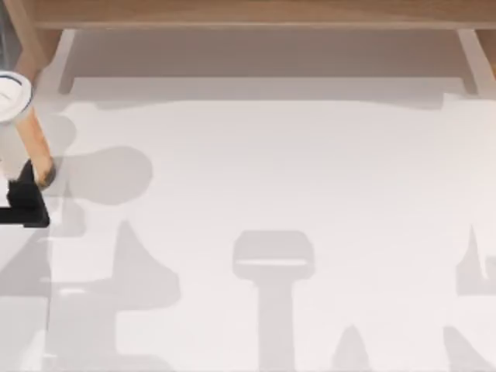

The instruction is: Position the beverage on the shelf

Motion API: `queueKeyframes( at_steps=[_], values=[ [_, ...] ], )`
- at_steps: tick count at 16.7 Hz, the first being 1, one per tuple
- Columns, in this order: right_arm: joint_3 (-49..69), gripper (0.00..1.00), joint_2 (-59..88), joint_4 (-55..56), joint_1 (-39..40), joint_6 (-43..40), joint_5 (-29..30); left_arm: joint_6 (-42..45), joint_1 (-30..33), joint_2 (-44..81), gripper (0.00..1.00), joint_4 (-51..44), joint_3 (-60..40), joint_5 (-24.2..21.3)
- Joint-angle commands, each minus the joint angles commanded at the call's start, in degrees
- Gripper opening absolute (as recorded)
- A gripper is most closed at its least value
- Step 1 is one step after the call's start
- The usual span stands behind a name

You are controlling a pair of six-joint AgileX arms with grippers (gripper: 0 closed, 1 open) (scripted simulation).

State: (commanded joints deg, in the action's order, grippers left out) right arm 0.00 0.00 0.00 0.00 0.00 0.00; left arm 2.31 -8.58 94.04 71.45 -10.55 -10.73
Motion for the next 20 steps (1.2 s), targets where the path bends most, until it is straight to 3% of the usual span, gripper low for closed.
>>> queueKeyframes(
  at_steps=[8,16,20],
  values=[
    [0.00,1.00,0.00,0.00,0.00,0.00,0.00,-0.06,0.20,2.50,1.00,1.57,-1.13,-0.01],
    [0.00,1.00,0.00,0.00,0.00,0.00,0.00,-0.60,2.67,16.48,1.00,0.66,-16.40,2.28],
    [0.00,1.00,0.00,0.00,0.00,0.00,0.00,-0.66,2.96,17.93,1.00,0.51,-17.90,2.54]
  ],
)
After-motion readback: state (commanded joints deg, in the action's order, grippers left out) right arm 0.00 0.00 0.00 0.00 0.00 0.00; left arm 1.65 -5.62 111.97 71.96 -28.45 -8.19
